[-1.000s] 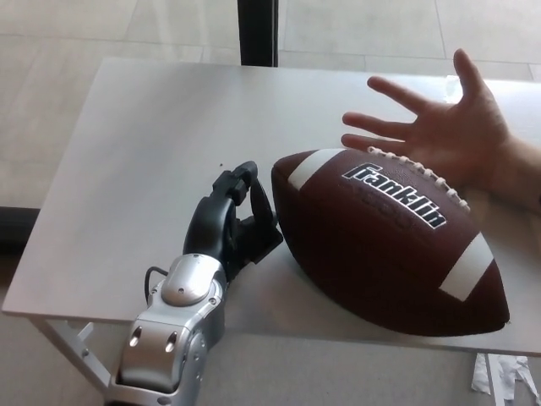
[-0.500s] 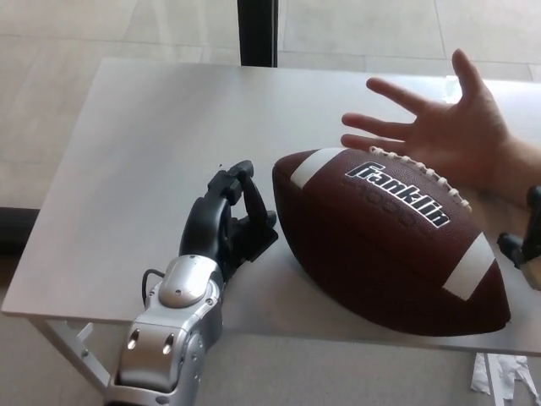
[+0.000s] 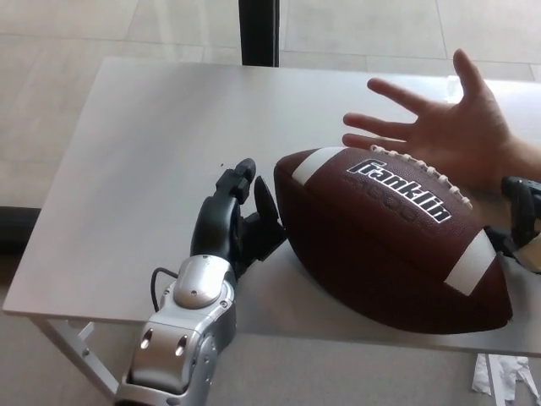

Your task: The robot uses both its hands to grab the left and right ends of a football kept in the middle of the desk infront of it, lifts it up and places it in the palm of a person

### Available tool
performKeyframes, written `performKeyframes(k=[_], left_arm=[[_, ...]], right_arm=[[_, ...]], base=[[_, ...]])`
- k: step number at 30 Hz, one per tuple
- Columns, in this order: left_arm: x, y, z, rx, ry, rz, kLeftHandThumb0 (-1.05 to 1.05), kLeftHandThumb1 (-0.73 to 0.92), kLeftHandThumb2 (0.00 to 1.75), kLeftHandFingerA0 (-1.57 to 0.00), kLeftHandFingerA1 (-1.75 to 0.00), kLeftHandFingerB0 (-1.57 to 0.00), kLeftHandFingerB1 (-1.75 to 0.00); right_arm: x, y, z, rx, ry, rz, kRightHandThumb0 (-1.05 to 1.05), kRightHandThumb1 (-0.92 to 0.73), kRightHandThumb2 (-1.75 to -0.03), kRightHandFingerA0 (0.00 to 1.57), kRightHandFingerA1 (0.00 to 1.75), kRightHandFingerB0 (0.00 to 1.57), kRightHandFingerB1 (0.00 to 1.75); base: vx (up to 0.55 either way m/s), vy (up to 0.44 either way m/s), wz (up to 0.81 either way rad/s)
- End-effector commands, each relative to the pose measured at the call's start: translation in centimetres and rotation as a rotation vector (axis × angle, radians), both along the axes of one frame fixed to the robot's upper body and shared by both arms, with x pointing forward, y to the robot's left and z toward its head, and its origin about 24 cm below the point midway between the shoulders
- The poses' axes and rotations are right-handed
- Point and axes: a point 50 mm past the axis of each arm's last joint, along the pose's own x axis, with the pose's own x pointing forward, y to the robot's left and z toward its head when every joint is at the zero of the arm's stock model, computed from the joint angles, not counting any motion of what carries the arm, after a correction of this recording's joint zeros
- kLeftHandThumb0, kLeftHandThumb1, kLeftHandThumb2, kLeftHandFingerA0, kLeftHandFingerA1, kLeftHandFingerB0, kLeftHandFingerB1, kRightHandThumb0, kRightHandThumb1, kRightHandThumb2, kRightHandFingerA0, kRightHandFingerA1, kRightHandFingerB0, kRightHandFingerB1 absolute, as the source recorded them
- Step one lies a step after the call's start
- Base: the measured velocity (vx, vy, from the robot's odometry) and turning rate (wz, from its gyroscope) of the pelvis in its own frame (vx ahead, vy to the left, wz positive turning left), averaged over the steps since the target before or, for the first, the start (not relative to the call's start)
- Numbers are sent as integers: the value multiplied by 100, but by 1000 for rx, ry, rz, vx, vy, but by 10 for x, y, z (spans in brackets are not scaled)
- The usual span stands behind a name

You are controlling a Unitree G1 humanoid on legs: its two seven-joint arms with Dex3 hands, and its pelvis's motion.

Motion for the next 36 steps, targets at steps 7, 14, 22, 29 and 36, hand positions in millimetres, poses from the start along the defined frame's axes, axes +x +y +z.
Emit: performKeyframes(k=[7,14,22,29,36], left_arm=[[-39,-89,-31,-191,283,130,-90,89,109,-5,-58,0,0],[-52,-107,-46,-167,329,123,-83,89,121,-28,-83,0,-12],[-69,-136,-48,-13,142,-141,-50,92,84,-26,-89,-20,-54],[-93,-156,-56,-354,466,-179,-97,90,127,0,-11,0,0],[-112,-172,-57,-157,378,-332,-87,92,116,-3,-47,0,-6]], right_arm=[[21,48,39,97,-224,99,-104,-92,-69,44,39,38,32],[8,88,47,232,-323,161,-95,-72,-113,34,50,26,45],[-13,123,37,279,-326,255,-99,-92,-68,34,39,34,35],[-24,133,24,272,-276,287,-103,-83,-82,33,44,29,36],[-15,135,24,91,-159,581,-105,-92,-82,0,35,1,30]], base=[[0,0,0],[0,0,0],[0,0,0],[0,0,0],[0,0,0]])
